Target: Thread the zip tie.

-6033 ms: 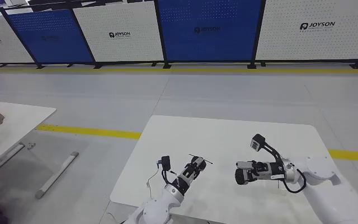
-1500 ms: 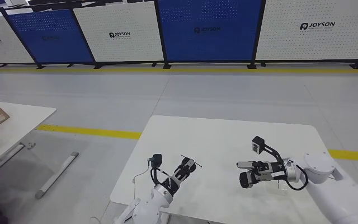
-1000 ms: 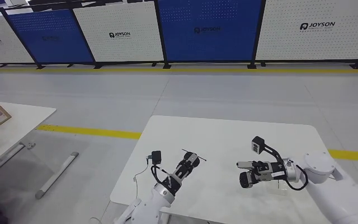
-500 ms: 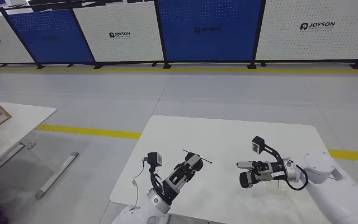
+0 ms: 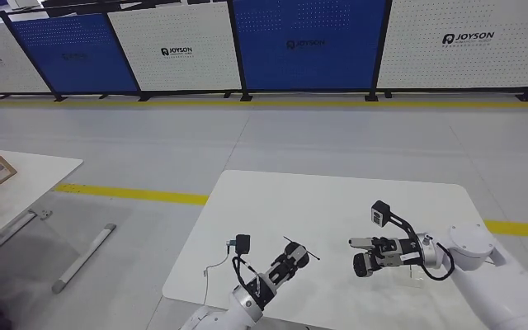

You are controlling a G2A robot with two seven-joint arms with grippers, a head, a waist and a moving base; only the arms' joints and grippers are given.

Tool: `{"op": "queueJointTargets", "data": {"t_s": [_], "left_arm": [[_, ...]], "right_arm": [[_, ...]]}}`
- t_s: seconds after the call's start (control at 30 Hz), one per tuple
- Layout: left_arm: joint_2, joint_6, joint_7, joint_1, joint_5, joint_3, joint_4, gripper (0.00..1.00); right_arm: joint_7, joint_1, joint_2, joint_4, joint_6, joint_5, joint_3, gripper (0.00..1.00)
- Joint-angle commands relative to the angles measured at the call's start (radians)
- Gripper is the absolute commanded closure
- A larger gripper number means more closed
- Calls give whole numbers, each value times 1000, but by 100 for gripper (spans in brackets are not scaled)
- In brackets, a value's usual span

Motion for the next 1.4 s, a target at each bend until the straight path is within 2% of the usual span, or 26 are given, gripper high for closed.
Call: {"op": "queueJointTargets", "data": {"t_s": [0.0,0.3,0.4,0.57,0.93,1.0,1.07,1.17,1.23,1.37], "left_arm": [[0,-1,1,0,-2,0,-1,100],[-1,8,4,-7,-8,7,6,100],[-10,32,69,-33,-1,39,26,100],[-28,65,182,-90,57,122,104,100],[-28,66,178,-92,54,122,106,100],[-27,77,142,-106,27,114,113,100],[-23,88,114,-120,60,102,124,100],[-16,75,59,-131,128,92,136,100],[-14,62,56,-124,138,87,132,100],[-14,63,65,-119,118,82,119,100]], "right_arm": [[0,0,0,0,0,0,0,0],[0,0,0,0,0,0,0,0],[0,0,0,0,0,0,0,0],[0,0,0,0,0,0,0,0],[0,0,0,0,0,0,0,0],[0,0,0,0,0,0,0,0],[0,0,0,0,0,0,0,0],[0,0,0,0,0,0,0,0],[0,0,0,0,0,0,0,0],[0,0,0,0,0,0,0,0]]}}
